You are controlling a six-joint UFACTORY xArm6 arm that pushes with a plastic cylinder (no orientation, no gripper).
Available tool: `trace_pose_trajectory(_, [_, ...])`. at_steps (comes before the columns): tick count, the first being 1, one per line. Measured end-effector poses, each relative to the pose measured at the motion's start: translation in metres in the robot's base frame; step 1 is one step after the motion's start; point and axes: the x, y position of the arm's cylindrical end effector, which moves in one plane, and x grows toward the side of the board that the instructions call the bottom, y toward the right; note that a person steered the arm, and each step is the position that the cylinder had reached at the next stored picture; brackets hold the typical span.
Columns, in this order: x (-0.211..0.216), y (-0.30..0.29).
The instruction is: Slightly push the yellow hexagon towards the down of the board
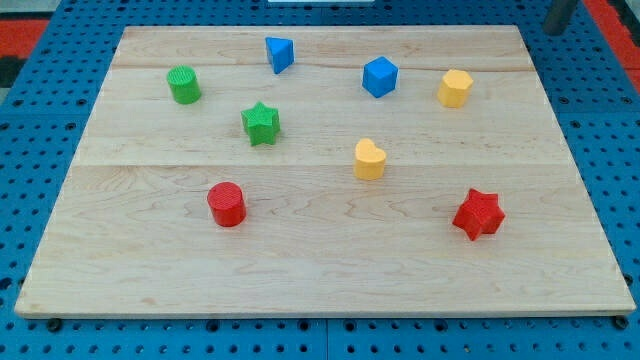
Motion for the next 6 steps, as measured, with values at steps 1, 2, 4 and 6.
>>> trace_pose_trajectory(1, [0.013,-0.005])
trace_pose_trajectory(2, [0.031,-0.020])
trace_pose_trajectory(4, [0.085,-0.108])
trace_pose_trajectory(6, [0.127,-0.216])
